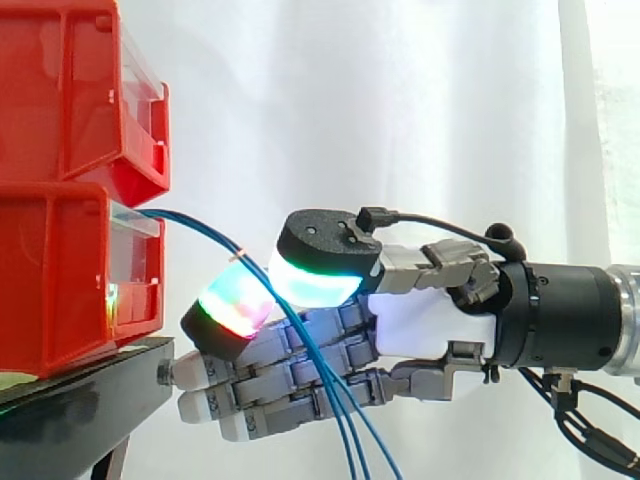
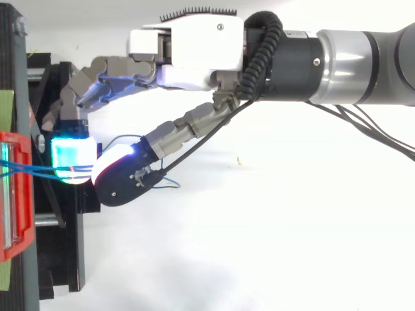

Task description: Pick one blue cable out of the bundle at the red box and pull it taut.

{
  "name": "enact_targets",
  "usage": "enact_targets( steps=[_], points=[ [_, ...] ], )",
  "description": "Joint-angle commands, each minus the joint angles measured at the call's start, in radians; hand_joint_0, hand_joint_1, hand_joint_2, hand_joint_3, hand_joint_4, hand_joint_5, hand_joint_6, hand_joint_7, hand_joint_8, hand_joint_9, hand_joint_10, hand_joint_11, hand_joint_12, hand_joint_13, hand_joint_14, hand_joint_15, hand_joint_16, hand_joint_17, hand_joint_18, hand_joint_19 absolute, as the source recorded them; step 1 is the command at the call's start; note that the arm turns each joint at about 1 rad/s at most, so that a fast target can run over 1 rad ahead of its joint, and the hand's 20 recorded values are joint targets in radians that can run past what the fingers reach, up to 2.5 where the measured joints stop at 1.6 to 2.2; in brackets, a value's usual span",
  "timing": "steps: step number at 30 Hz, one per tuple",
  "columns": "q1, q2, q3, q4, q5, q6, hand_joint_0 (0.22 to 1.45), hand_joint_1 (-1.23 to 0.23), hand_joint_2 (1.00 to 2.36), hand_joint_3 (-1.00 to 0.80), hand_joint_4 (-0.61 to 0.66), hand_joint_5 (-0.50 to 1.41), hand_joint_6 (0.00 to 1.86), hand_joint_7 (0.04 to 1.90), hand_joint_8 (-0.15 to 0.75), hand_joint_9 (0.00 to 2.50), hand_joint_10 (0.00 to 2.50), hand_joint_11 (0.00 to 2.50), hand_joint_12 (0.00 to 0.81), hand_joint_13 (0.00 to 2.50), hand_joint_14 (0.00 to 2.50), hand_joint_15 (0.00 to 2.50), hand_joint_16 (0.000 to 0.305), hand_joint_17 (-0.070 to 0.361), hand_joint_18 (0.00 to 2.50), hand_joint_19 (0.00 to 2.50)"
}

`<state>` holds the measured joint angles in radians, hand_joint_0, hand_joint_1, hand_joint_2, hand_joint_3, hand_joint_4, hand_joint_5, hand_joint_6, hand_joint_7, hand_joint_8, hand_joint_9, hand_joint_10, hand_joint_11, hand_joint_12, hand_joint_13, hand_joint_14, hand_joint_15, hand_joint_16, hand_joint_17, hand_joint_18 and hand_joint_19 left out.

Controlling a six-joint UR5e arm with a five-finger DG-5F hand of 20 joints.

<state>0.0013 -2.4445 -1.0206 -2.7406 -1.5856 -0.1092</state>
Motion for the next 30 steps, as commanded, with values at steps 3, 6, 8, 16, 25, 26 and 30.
enact_targets(
  steps=[3, 6, 8, 16, 25, 26, 30],
  points=[
    [0.002, 0.018, 0.000, -0.042, 0.003, -0.006, 0.64, -0.84, 1.01, -0.29, 0.17, -0.20, 0.91, 0.83, 0.300, 0.45, 0.00, 0.21, 0.348, 0.34, 0.00, 0.13, 0.055, 0.123, 0.23, 0.12],
    [0.005, 0.025, 0.000, -0.073, 0.003, -0.010, 0.63, -0.83, 1.01, -0.29, 0.17, -0.20, 0.91, 0.84, 0.298, 0.45, 0.00, 0.20, 0.349, 0.34, 0.01, 0.14, 0.054, 0.122, 0.24, 0.13],
    [0.003, 0.025, 0.000, -0.077, 0.003, -0.010, 0.63, -0.83, 1.01, -0.30, 0.17, -0.20, 0.91, 0.83, 0.299, 0.45, 0.00, 0.21, 0.349, 0.35, 0.00, 0.14, 0.054, 0.122, 0.24, 0.13],
    [0.008, 0.025, 0.000, -0.094, 0.004, -0.009, 0.63, -0.81, 1.01, -0.36, 0.19, -0.19, 0.90, 0.84, 0.303, 0.47, 0.01, 0.21, 0.348, 0.35, 0.00, 0.14, 0.054, 0.122, 0.24, 0.12],
    [0.008, 0.030, 0.000, -0.105, 0.006, -0.009, 0.58, -0.80, 1.00, -0.50, 0.19, -0.19, 0.89, 0.85, 0.311, 0.48, 0.01, 0.23, 0.352, 0.35, 0.01, 0.15, 0.055, 0.123, 0.23, 0.15],
    [0.008, 0.030, 0.000, -0.106, 0.006, -0.010, 0.58, -0.80, 1.00, -0.50, 0.19, -0.18, 0.89, 0.87, 0.312, 0.49, 0.01, 0.23, 0.351, 0.35, 0.01, 0.15, 0.055, 0.123, 0.23, 0.14],
    [0.008, 0.030, 0.000, -0.113, 0.006, -0.009, 0.59, -0.83, 1.00, -0.49, 0.20, -0.17, 0.90, 0.91, 0.319, 0.54, 0.01, 0.28, 0.350, 0.37, 0.01, 0.15, 0.054, 0.123, 0.25, 0.15]
  ],
)
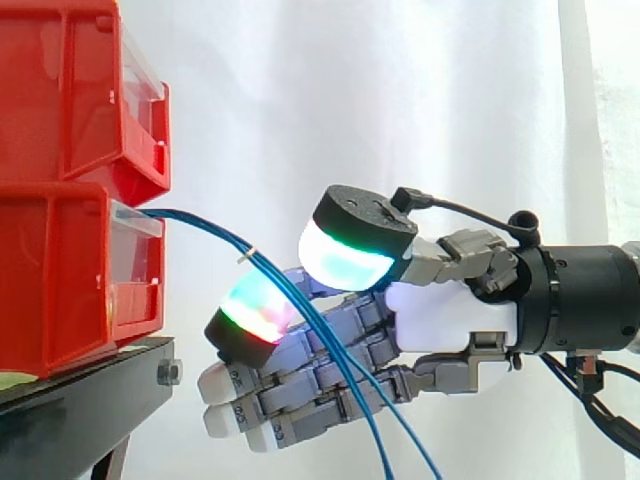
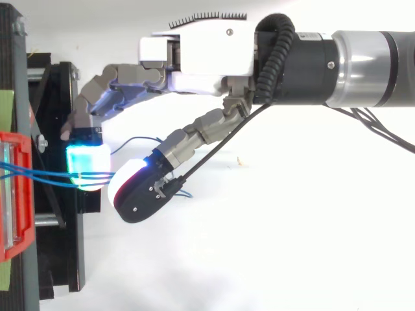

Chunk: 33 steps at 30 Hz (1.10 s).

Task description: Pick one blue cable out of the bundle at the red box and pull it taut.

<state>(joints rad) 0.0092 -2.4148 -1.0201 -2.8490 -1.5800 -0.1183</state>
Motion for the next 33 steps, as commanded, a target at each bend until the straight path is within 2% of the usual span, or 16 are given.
enact_targets(
  steps=[1, 9, 13, 18, 20, 24, 27, 30, 33],
  points=[
    [0.000, 0.000, 0.000, -0.004, 0.000, 0.000, 0.60, -0.84, 1.00, -0.49, 0.20, -0.17, 0.90, 0.92, 0.321, 0.55, 0.01, 0.29, 0.352, 0.39, 0.01, 0.16, 0.054, 0.122, 0.26, 0.15],
    [0.000, 0.003, 0.000, -0.006, 0.000, 0.000, 0.63, -0.88, 1.00, -0.47, 0.20, -0.15, 0.91, 0.97, 0.339, 0.65, 0.01, 0.39, 0.354, 0.45, 0.01, 0.19, 0.053, 0.118, 0.35, 0.19],
    [0.000, 0.003, 0.000, -0.016, 0.000, 0.000, 0.66, -0.88, 1.01, -0.40, 0.15, -0.15, 0.92, 1.02, 0.341, 0.68, 0.01, 0.43, 0.352, 0.47, 0.01, 0.20, 0.053, 0.118, 0.40, 0.20],
    [0.000, 0.010, 0.000, -0.027, 0.000, 0.000, 0.71, -0.92, 1.00, -0.44, 0.10, -0.15, 0.92, 1.04, 0.345, 0.70, 0.01, 0.47, 0.357, 0.52, 0.01, 0.21, 0.053, 0.119, 0.46, 0.19],
    [0.002, 0.017, 0.000, -0.038, 0.000, 0.000, 0.74, -0.98, 1.00, -0.50, 0.14, -0.16, 0.93, 1.06, 0.342, 0.72, 0.01, 0.48, 0.357, 0.54, 0.01, 0.21, 0.053, 0.119, 0.51, 0.19],
    [0.002, 0.022, 0.000, -0.050, 0.000, 0.000, 0.76, -1.01, 1.00, -0.50, 0.16, -0.15, 0.93, 1.04, 0.340, 0.74, 0.01, 0.51, 0.359, 0.57, 0.01, 0.23, 0.053, 0.118, 0.55, 0.19],
    [0.002, 0.025, 0.000, -0.055, 0.000, 0.000, 0.72, -1.02, 1.00, -0.50, 0.17, -0.15, 0.93, 1.03, 0.337, 0.76, 0.01, 0.53, 0.358, 0.58, 0.01, 0.23, 0.052, 0.118, 0.56, 0.22],
    [0.002, 0.025, 0.000, -0.058, 0.000, 0.000, 0.59, -0.99, 1.00, -0.50, 0.18, -0.15, 0.93, 1.02, 0.340, 0.77, 0.01, 0.55, 0.364, 0.57, 0.01, 0.25, 0.053, 0.119, 0.55, 0.25],
    [0.002, 0.025, 0.000, -0.058, 0.000, 0.000, 0.51, -0.92, 1.00, -0.50, 0.18, -0.15, 0.93, 1.01, 0.359, 0.79, 0.01, 0.54, 0.376, 0.56, 0.01, 0.25, 0.056, 0.127, 0.55, 0.27]
  ],
)
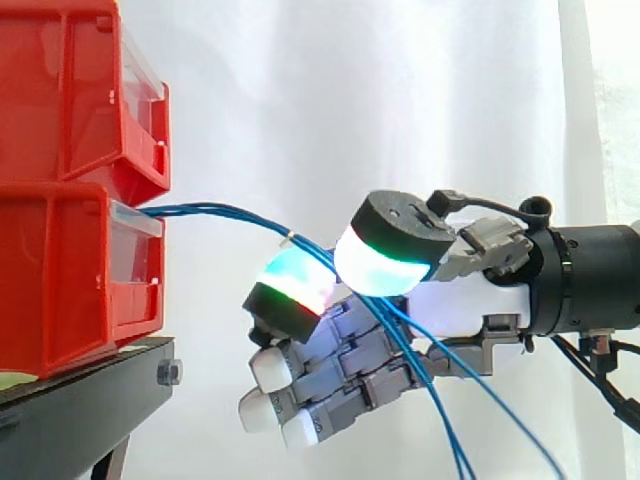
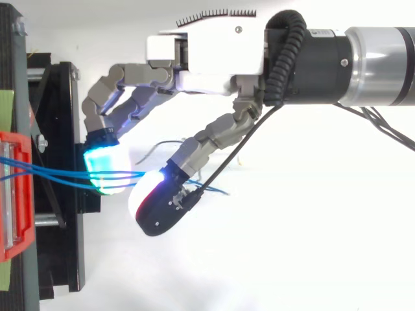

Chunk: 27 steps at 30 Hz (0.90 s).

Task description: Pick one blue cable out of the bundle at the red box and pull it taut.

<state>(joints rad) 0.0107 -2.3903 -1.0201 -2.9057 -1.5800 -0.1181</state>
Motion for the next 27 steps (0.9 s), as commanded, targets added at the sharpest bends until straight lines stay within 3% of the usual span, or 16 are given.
enact_targets(
  steps=[1, 4, 8, 18, 27],
  points=[
    [0.000, 0.000, 0.000, -0.001, 0.000, 0.000, 0.51, -0.88, 1.00, -0.50, 0.18, -0.14, 0.92, 1.02, 0.364, 0.80, 0.01, 0.54, 0.378, 0.56, 0.01, 0.26, 0.057, 0.127, 0.54, 0.28],
    [0.000, 0.000, 0.000, -0.001, 0.000, 0.000, 0.52, -0.75, 1.00, -0.50, 0.18, -0.14, 0.91, 1.05, 0.366, 0.82, 0.01, 0.54, 0.374, 0.56, 0.01, 0.26, 0.056, 0.126, 0.53, 0.29],
    [0.000, 0.000, 0.000, -0.001, 0.005, 0.000, 0.59, -0.71, 1.00, -0.47, 0.17, -0.14, 0.90, 1.09, 0.355, 0.82, 0.01, 0.53, 0.360, 0.56, 0.01, 0.27, 0.053, 0.118, 0.50, 0.31],
    [0.000, 0.000, 0.000, -0.001, 0.005, 0.000, 0.66, -0.84, 1.01, -0.31, 0.11, -0.13, 0.91, 1.14, 0.356, 0.82, 0.01, 0.55, 0.361, 0.58, 0.01, 0.27, 0.052, 0.117, 0.54, 0.31],
    [0.003, 0.000, 0.000, -0.010, 0.005, 0.000, 0.76, -0.95, 1.01, -0.38, 0.04, -0.14, 0.92, 1.18, 0.347, 0.81, 0.01, 0.56, 0.361, 0.60, 0.01, 0.27, 0.051, 0.115, 0.58, 0.27]
  ],
)
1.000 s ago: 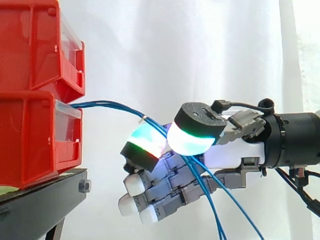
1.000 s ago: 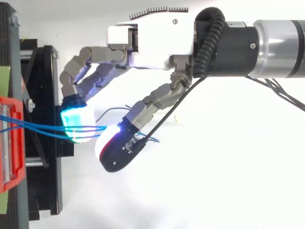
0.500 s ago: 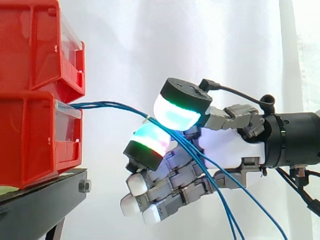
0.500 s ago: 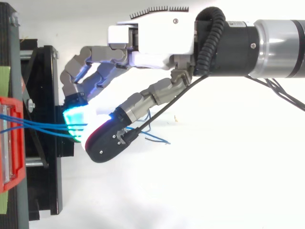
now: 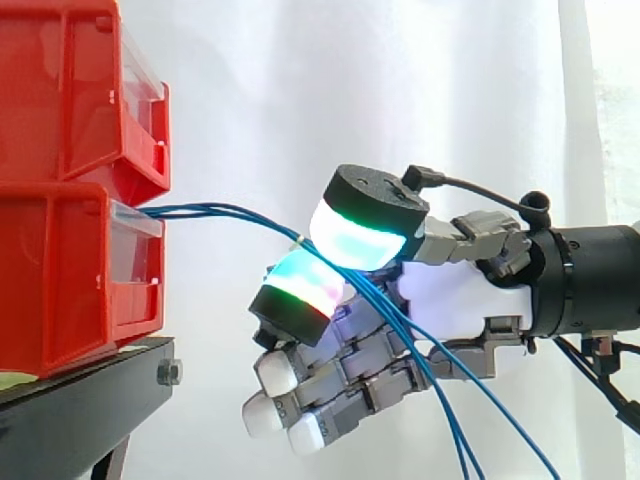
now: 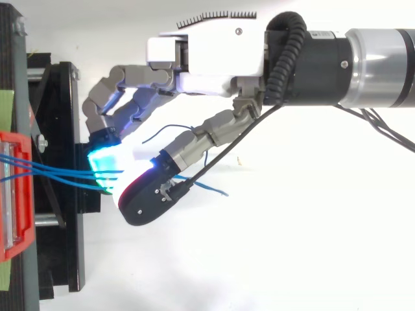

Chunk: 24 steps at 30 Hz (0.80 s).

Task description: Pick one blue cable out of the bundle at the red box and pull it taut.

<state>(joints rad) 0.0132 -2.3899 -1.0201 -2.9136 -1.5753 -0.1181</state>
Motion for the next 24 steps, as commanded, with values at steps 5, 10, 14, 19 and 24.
enact_targets(
  steps=[5, 10, 14, 19, 24],
  points=[
    [0.002, 0.000, 0.000, -0.002, 0.001, 0.000, 0.80, -0.97, 1.00, -0.48, 0.08, -0.15, 0.92, 1.27, 0.343, 0.82, 0.02, 0.59, 0.360, 0.61, 0.01, 0.26, 0.051, 0.115, 0.59, 0.26],
    [0.002, 0.000, 0.000, -0.002, 0.005, 0.000, 0.78, -0.96, 1.00, -0.50, 0.11, -0.15, 0.92, 1.27, 0.353, 0.97, 0.02, 0.90, 0.357, 0.65, 0.01, 0.30, 0.051, 0.115, 0.60, 0.27],
    [0.002, 0.000, 0.000, -0.002, 0.005, 0.000, 0.77, -0.96, 1.00, -0.50, 0.13, -0.15, 0.92, 1.26, 0.355, 1.10, 0.01, 1.19, 0.362, 0.70, 0.01, 0.35, 0.051, 0.114, 0.61, 0.28],
    [0.002, 0.000, 0.000, -0.002, 0.005, 0.000, 0.77, -0.95, 1.00, -0.50, 0.13, -0.15, 0.92, 1.26, 0.346, 1.16, 0.01, 1.30, 0.363, 0.72, 0.01, 0.37, 0.051, 0.114, 0.62, 0.28],
    [0.002, 0.000, 0.000, -0.002, 0.005, 0.002, 0.77, -0.95, 1.00, -0.50, 0.11, -0.15, 0.93, 1.26, 0.337, 1.20, 0.01, 1.43, 0.361, 0.74, 0.02, 0.41, 0.050, 0.114, 0.62, 0.29]
  ],
)
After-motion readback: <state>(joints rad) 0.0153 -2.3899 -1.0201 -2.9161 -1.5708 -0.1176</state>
